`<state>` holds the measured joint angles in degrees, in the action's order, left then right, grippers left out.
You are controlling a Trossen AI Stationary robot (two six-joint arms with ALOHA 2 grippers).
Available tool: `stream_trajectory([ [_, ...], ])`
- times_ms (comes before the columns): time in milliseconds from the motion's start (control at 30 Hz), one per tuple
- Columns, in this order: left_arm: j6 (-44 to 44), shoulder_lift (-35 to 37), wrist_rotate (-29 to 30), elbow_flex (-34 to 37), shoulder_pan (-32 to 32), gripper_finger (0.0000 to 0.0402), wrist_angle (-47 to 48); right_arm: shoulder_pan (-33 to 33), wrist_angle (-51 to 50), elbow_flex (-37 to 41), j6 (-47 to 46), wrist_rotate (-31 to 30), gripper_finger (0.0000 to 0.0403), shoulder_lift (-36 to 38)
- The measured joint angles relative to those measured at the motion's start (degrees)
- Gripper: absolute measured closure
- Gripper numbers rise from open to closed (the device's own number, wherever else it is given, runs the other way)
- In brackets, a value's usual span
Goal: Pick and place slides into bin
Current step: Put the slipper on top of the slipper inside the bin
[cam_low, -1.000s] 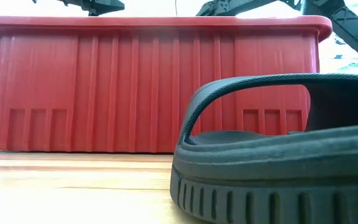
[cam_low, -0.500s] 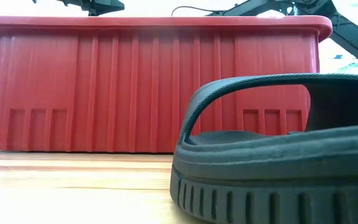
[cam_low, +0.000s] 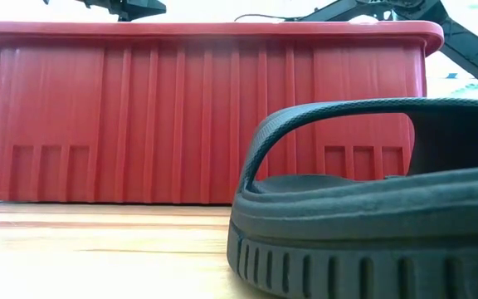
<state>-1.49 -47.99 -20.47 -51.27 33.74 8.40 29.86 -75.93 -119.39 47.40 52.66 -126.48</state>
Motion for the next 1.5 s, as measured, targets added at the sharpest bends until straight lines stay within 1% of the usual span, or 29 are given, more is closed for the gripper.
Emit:
stream_trajectory([
  [133,0.03,0.0,0.0,0.0,0.0,0.0378,0.0,-0.87,-0.74,0.0,-0.83,0.01,0.04,0.0],
  [267,0.06,0.0,0.0,0.0,0.0,0.0378,-0.01,-0.41,-0.6,0.02,-2.08,-0.43,0.04,0.0],
  [333,0.15,0.0,0.0,0.0,0.0,0.0378,-0.02,-0.11,0.06,0.01,-2.61,-1.4,0.04,0.0],
  [600,0.28,0.0,0.0,0.0,0.0,0.0378,0.0,1.12,3.55,0.02,-3.95,-1.93,0.0399,0.0],
  [700,0.26,0.0,0.0,0.0,0.0,0.0378,0.18,0.95,4.64,0.02,-3.6,-3.45,0.0389,0.0],
  [1067,-1.19,0.0,0.02,0.0,0.0,0.0378,1.33,0.84,6.03,0.09,-3.05,-3.78,0.0375,0.0],
  [1167,-1.21,0.0,0.02,0.0,0.0,0.0378,1.33,0.76,6.02,0.09,-3.13,-4.68,0.036,0.0],
  [1300,-1.23,0.0,0.02,0.0,0.0,0.0378,1.33,0.66,6.36,0.09,-3.61,-5.15,0.0322,0.0],
  [1400,-1.23,0.0,0.02,0.0,0.0,0.0378,1.31,0.56,7.38,0.09,-5.7,-7.13,0.0293,0.0],
  [1500,-1.24,0.0,0.02,0.0,0.0,0.0378,1.29,0.53,7.94,0.09,-6.83,-7.69,0.0272,0.0],
])
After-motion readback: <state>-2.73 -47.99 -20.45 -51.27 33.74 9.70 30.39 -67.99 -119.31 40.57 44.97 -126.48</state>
